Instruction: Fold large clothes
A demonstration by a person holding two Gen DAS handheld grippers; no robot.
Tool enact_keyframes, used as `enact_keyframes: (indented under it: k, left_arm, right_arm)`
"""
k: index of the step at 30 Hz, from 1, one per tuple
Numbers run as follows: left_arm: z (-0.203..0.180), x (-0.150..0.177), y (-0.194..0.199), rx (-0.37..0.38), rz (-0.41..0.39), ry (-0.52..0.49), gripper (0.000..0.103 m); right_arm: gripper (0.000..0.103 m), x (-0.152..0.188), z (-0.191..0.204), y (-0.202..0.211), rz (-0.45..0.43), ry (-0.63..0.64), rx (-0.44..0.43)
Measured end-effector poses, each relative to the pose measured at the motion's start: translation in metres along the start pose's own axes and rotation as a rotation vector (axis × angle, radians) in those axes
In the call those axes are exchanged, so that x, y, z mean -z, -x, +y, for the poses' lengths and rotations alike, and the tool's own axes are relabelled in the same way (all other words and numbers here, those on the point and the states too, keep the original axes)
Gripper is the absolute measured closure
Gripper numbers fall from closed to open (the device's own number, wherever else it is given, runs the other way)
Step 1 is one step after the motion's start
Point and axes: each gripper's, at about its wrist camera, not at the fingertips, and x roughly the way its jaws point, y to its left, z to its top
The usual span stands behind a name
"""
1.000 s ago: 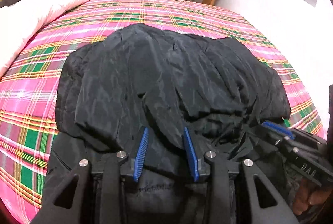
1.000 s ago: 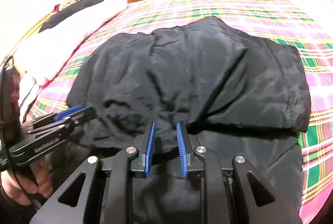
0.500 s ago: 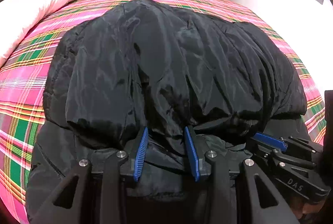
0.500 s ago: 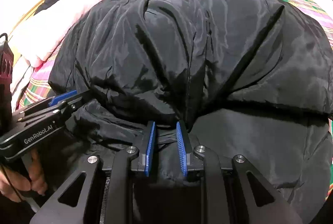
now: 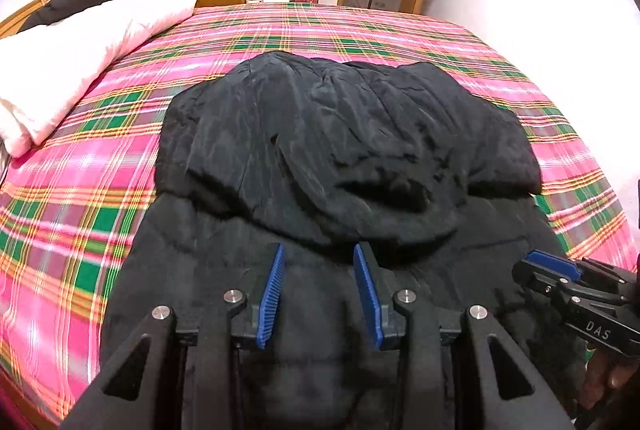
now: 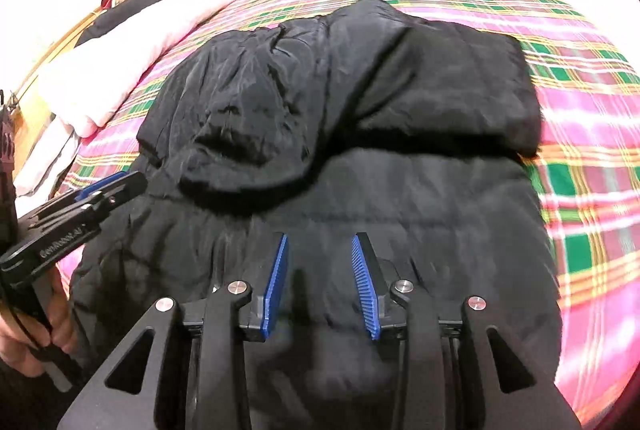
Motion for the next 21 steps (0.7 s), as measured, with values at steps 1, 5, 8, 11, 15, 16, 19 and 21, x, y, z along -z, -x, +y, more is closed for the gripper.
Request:
enact_keyframes:
  k: [1, 5, 8, 11, 15, 16, 19, 21]
  left_arm:
    - [0.002, 0.001, 0.007, 0.002, -0.003, 0.002, 0.064]
    - [-0.004, 0.013, 0.030, 0.000, -0.012, 0.005, 0.064]
    - [-0.007, 0.024, 0.046, -0.009, -0.017, -0.007, 0.064]
    - [-0.007, 0.035, 0.054, -0.025, -0.011, -0.013, 0.064]
    - [-0.003, 0.052, 0.065, -0.057, -0.006, -0.009, 0.064]
    - [-0.001, 0.056, 0.066, -0.069, -0.007, -0.009, 0.064]
    - [0.007, 0.063, 0.066, -0.106, -0.002, 0.000, 0.064]
    - [0.018, 0.065, 0.063, -0.138, 0.003, 0.017, 0.064]
  right_arm:
    - [0.069, 0.006, -0.003, 0.006, -0.002, -0.008, 0.001]
    - [0.055, 0.022, -0.020, 0.032, -0.016, -0.038, -0.005]
    - [0.054, 0.029, -0.028, 0.044, -0.023, -0.057, 0.009]
    - [0.054, 0.039, -0.039, 0.055, -0.026, -0.075, 0.028]
    - [0.054, 0.057, -0.054, 0.067, -0.024, -0.113, 0.069]
    - [0.054, 0.061, -0.058, 0.068, -0.020, -0.129, 0.080]
    - [0.053, 0.070, -0.072, 0.070, -0.005, -0.190, 0.118]
    - [0.051, 0.074, -0.085, 0.069, 0.002, -0.248, 0.132]
